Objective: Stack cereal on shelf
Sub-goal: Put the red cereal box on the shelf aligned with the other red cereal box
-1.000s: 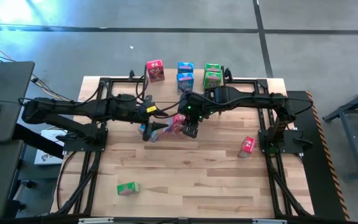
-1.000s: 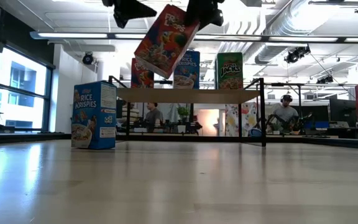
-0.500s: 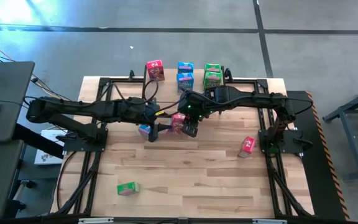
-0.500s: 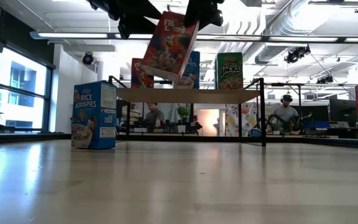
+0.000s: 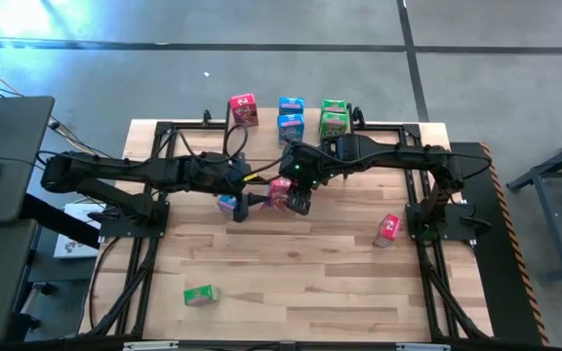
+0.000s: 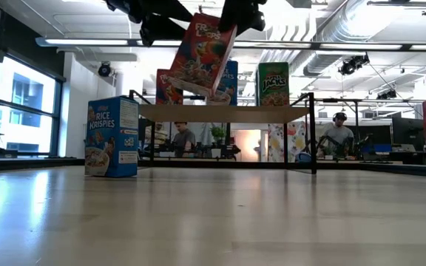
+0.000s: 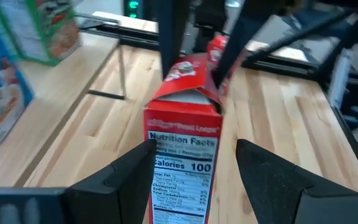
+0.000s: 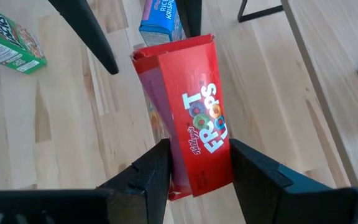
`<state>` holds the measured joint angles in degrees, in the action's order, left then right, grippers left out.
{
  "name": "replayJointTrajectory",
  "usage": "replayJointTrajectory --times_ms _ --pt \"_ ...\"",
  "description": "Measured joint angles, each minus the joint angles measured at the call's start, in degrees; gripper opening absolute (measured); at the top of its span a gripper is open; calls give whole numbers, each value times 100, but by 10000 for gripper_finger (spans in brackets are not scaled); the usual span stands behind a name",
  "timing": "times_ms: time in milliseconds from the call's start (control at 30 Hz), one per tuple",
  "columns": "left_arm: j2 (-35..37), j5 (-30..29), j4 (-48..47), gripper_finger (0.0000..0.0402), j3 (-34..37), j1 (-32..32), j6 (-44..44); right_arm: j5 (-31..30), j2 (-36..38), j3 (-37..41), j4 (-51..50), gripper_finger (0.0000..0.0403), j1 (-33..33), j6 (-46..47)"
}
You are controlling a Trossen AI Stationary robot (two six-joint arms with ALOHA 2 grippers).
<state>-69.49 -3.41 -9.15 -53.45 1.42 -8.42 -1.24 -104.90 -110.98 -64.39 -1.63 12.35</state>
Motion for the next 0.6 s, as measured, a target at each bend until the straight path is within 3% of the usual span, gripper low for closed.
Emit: replayJointTrajectory --times_ms 100,600 --pt "-23 -305 23 216 0 -1 -228 17 0 0 23 147 -2 -68" --pt "-24 -251 269 217 -2 18 -338 27 0 0 9 147 2 -84"
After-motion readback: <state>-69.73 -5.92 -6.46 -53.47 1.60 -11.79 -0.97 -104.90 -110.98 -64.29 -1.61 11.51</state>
